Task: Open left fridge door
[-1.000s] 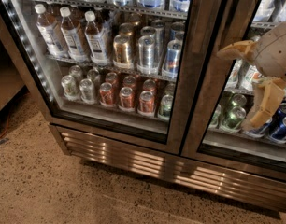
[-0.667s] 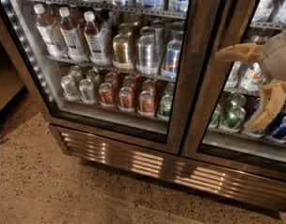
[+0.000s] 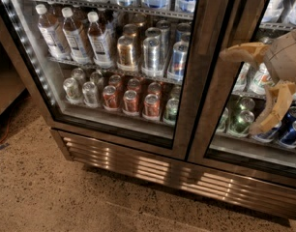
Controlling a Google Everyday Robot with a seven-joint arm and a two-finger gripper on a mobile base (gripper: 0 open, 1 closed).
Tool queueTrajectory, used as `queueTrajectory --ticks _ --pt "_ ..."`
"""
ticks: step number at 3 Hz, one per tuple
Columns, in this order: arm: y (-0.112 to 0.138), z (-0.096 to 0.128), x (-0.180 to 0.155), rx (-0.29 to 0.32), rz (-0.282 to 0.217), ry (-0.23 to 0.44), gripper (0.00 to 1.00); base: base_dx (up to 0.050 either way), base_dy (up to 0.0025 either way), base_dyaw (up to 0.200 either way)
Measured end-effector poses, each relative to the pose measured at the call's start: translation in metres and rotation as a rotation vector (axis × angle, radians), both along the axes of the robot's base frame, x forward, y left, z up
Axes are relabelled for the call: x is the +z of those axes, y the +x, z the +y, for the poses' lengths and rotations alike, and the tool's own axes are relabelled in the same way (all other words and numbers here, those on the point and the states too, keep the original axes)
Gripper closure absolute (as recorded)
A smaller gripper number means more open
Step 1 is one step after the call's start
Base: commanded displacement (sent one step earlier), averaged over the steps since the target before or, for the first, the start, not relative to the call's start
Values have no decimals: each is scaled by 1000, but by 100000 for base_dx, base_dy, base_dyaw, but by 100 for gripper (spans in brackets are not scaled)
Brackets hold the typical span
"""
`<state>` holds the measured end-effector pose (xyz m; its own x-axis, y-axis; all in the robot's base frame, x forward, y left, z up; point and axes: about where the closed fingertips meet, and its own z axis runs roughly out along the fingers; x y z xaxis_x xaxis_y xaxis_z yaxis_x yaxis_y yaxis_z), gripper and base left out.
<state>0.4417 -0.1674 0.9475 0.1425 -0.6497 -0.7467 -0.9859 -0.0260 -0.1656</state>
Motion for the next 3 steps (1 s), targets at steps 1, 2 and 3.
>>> queueTrajectory --ticks 1,2,3 --pt "1 4 -1 61 9 132 0 0 0 0" --pt "0 5 -8 224 13 443 0 0 0 0" --pt "22 13 -22 229 56 585 0 0 0 0"
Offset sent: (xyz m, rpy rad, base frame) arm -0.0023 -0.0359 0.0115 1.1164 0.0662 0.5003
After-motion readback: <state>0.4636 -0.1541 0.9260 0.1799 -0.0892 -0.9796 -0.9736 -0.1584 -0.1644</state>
